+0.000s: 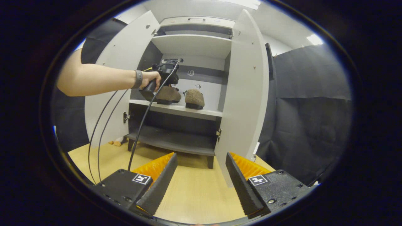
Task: Grab one shoe with the right hand and put it into the shoe cabinet, grab the other shoe with the left hand and put it into the shoe cabinet; then close the right door with the right hand and the left door with the left hand.
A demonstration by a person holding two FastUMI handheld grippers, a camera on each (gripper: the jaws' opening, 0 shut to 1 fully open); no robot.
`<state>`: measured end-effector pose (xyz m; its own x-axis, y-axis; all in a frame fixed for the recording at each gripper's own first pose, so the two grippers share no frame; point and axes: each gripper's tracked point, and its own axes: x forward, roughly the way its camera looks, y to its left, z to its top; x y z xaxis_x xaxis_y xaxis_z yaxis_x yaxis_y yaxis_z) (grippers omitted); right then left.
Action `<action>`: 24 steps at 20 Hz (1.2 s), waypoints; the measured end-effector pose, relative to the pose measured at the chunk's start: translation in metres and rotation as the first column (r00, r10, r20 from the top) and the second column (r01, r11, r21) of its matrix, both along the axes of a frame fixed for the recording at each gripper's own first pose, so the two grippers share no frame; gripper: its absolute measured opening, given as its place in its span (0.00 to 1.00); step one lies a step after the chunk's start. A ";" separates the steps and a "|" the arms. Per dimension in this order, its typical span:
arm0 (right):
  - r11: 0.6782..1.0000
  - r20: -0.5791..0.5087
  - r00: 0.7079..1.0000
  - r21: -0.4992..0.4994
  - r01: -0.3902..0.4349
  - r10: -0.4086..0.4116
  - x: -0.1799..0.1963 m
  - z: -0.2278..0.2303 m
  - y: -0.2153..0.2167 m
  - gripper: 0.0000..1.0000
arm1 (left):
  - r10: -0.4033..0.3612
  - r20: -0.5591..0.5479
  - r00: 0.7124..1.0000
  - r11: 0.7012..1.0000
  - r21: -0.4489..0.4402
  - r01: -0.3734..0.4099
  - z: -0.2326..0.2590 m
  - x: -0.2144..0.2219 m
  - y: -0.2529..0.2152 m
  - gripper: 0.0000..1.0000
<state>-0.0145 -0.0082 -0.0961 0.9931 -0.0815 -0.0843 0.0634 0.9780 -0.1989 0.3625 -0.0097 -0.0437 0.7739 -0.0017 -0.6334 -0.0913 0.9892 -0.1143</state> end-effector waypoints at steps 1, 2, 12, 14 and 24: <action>1.000 -0.008 1.000 0.009 0.001 -0.001 -0.001 -0.002 -0.001 0.98 | 0.008 0.003 1.000 1.000 -0.002 -0.008 0.001 0.004 0.001 0.01; 1.000 -0.016 1.000 0.017 0.000 0.001 -0.001 -0.004 -0.002 0.98 | 0.015 -0.005 1.000 1.000 0.010 -0.014 0.000 0.005 0.004 0.01; 0.999 -0.024 0.999 0.021 -0.031 0.031 -0.003 -0.007 0.001 0.98 | -0.047 -0.038 0.998 0.999 0.003 0.048 0.010 -0.006 -0.005 0.25; 0.999 -0.027 0.999 0.024 -0.041 0.041 -0.003 -0.007 0.003 0.98 | -0.046 -0.050 0.998 0.999 0.026 0.048 0.015 -0.013 0.000 0.33; 0.996 -0.027 0.997 0.042 -0.073 0.074 -0.004 -0.009 0.013 0.98 | -0.093 0.299 0.950 0.995 -0.013 0.102 0.126 -0.098 -0.006 0.79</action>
<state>-0.0181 0.0044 -0.1054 0.9935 -0.0041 -0.1141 -0.0141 0.9872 -0.1588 0.2646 -0.0156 0.0820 0.9223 -0.1013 -0.3731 0.0480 0.9876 -0.1495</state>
